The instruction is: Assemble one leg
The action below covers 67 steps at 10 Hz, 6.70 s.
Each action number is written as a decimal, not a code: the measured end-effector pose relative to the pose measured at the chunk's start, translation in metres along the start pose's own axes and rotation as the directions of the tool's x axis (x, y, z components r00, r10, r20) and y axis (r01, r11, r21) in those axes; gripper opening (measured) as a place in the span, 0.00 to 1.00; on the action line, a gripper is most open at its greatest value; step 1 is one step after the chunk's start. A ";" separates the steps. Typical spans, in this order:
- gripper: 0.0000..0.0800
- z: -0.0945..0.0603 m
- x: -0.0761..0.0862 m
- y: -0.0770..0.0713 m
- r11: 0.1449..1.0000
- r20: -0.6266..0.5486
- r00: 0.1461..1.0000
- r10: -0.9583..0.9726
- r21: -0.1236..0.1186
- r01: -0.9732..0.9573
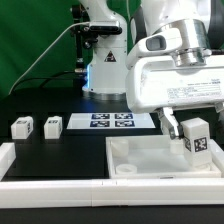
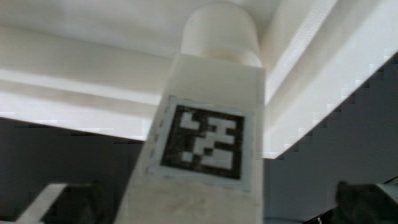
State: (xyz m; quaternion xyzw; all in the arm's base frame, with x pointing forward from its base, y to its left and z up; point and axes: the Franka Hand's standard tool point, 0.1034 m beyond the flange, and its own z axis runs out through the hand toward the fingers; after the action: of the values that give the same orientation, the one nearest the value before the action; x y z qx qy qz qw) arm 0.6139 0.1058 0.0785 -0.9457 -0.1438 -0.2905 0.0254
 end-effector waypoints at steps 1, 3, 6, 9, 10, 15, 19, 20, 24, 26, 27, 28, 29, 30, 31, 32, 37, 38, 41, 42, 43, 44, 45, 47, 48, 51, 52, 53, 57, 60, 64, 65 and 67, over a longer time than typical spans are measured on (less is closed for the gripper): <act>0.81 0.000 0.000 0.001 1.000 -0.001 1.000 0.001 -0.001 -0.001; 0.81 -0.003 0.002 0.006 1.000 0.008 1.000 0.004 -0.003 -0.004; 0.81 -0.014 0.011 0.015 1.000 0.018 1.000 0.008 -0.008 -0.007; 0.81 -0.014 0.009 0.014 1.000 0.054 0.999 0.007 0.002 -0.007; 0.81 -0.014 0.010 0.015 1.000 0.050 0.999 0.008 0.001 -0.008; 0.81 -0.016 0.005 -0.007 0.991 0.502 0.865 0.000 0.115 -0.067; 0.81 -0.012 0.008 -0.005 0.988 0.563 0.826 -0.011 0.135 -0.078; 0.81 -0.012 0.006 -0.004 0.988 0.565 0.825 -0.010 0.135 -0.080; 0.65 -0.010 0.004 -0.003 0.988 0.567 0.824 -0.009 0.135 -0.082; 0.48 -0.010 0.004 -0.004 0.988 0.567 0.824 -0.009 0.135 -0.082; 0.37 -0.010 0.004 -0.003 0.988 0.566 0.824 -0.009 0.135 -0.081; 0.37 -0.009 0.005 -0.003 0.988 0.563 0.826 -0.011 0.135 -0.079; 0.37 -0.009 0.005 -0.003 0.988 0.563 0.827 0.002 0.128 -0.090; 0.37 -0.009 0.005 -0.004 0.987 0.567 0.823 0.034 0.110 -0.116; 0.37 -0.009 0.005 -0.003 0.987 0.566 0.824 0.028 0.114 -0.111; 0.37 -0.009 0.005 -0.004 0.984 0.571 0.817 0.080 0.086 -0.156; 0.37 -0.009 0.006 -0.010 0.837 0.552 0.652 0.520 -0.177 -0.518; 0.37 -0.009 0.005 -0.011 0.794 0.537 0.610 0.583 -0.217 -0.568; 0.37 -0.009 0.006 -0.014 0.564 0.446 0.391 0.805 -0.371 -0.738; 0.37 -0.009 0.006 -0.014 0.499 0.416 0.332 0.847 -0.404 -0.766; 0.37 -0.009 0.006 -0.015 0.436 0.388 0.274 0.880 -0.432 -0.790; 0.37 -0.009 0.006 -0.017 0.347 0.349 0.192 0.917 -0.465 -0.814; 0.37 -0.009 0.005 -0.017 0.284 0.320 0.134 0.938 -0.486 -0.827; 0.37 -0.009 0.005 -0.018 0.246 0.305 0.098 0.947 -0.496 -0.833; 0.37 -0.009 0.005 -0.018 0.248 0.306 0.099 0.947 -0.496 -0.832; 0.74 -0.009 0.005 -0.019 0.333 0.350 0.175 0.920 -0.467 -0.819; 0.80 -0.009 0.004 -0.019 0.452 0.407 0.282 0.869 -0.420 -0.787; 0.81 -0.009 0.003 -0.019 0.586 0.464 0.405 0.788 -0.360 -0.726; 0.81 -0.008 0.002 -0.018 0.890 0.574 0.700 0.424 -0.120 -0.440; 0.81 -0.007 0.002 -0.016 0.977 0.582 0.802 0.134 0.059 -0.206; 0.81 -0.007 0.000 -0.013 0.976 0.544 0.827 -0.143 0.219 0.024; 0.81 -0.007 0.000 -0.013 0.976 0.544 0.827 -0.142 0.219 0.024; 0.51 -0.007 0.000 -0.013 0.976 0.544 0.827 -0.141 0.218 0.023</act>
Offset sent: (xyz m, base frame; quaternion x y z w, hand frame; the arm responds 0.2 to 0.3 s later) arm 0.0031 -0.0083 0.0170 0.0093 -0.0336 -0.0071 0.9994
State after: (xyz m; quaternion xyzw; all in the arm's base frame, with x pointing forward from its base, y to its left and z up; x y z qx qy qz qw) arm 0.6061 0.1170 0.0837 -0.9744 -0.2144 0.0126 0.0659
